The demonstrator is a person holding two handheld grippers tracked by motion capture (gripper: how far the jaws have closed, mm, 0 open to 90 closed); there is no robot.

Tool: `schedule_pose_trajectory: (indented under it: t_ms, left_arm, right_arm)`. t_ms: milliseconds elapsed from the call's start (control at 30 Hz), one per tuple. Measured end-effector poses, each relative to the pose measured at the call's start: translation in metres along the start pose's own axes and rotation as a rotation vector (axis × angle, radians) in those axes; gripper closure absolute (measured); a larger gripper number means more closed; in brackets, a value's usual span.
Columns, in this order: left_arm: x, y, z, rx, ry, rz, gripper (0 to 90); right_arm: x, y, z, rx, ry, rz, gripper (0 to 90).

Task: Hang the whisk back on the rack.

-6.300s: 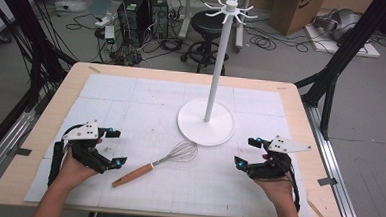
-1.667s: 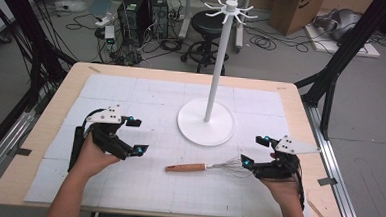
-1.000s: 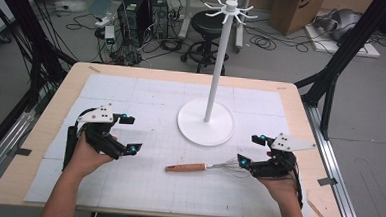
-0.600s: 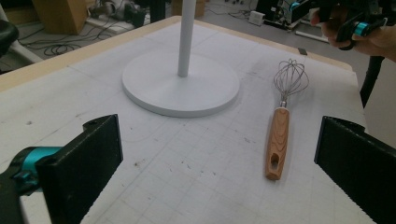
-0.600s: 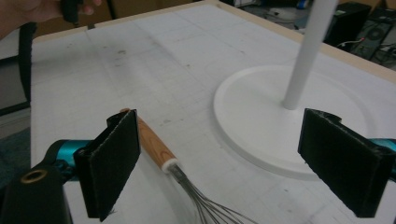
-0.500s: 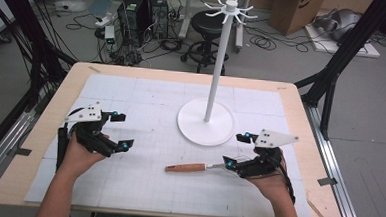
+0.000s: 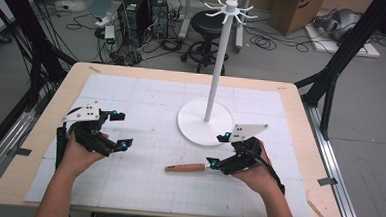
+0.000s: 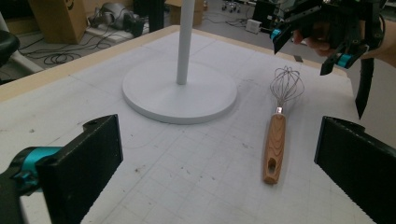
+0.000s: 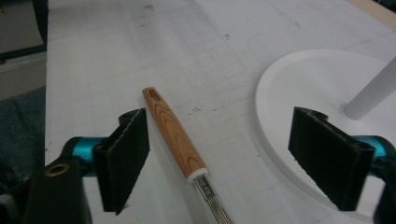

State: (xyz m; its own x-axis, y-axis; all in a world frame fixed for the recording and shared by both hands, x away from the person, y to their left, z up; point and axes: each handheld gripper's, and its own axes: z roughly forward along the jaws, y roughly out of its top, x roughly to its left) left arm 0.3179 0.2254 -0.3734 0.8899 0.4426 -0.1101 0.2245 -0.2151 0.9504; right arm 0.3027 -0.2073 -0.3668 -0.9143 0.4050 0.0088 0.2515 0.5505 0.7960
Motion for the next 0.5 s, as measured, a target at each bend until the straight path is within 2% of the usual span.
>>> schedule_pose_trajectory:
  t_ms: [100,267,400,433,500]
  left_arm:
    - [0.0,0.0,0.0,-0.006,-0.001,0.002,1.6]
    - [0.0,0.0,0.001,0.001,0.0,0.0,1.6]
    - [-0.001,0.0,0.003,0.009,-0.002,0.008,1.6]
    - [-0.001,0.0,0.002,0.012,-0.005,0.008,1.6]
    - [-0.002,0.0,0.002,0.004,-0.003,0.006,1.6]
  right_arm:
    - [-0.001,0.002,0.005,0.027,0.001,-0.019,24.4]
    - [-0.001,0.003,0.014,0.063,0.032,-0.014,24.4]
    - [-0.001,0.003,0.024,0.121,0.045,-0.022,26.3]
    - [-0.002,0.004,0.028,0.14,0.063,-0.025,28.5]
    - [-0.002,0.004,0.029,0.144,0.071,-0.021,28.9]
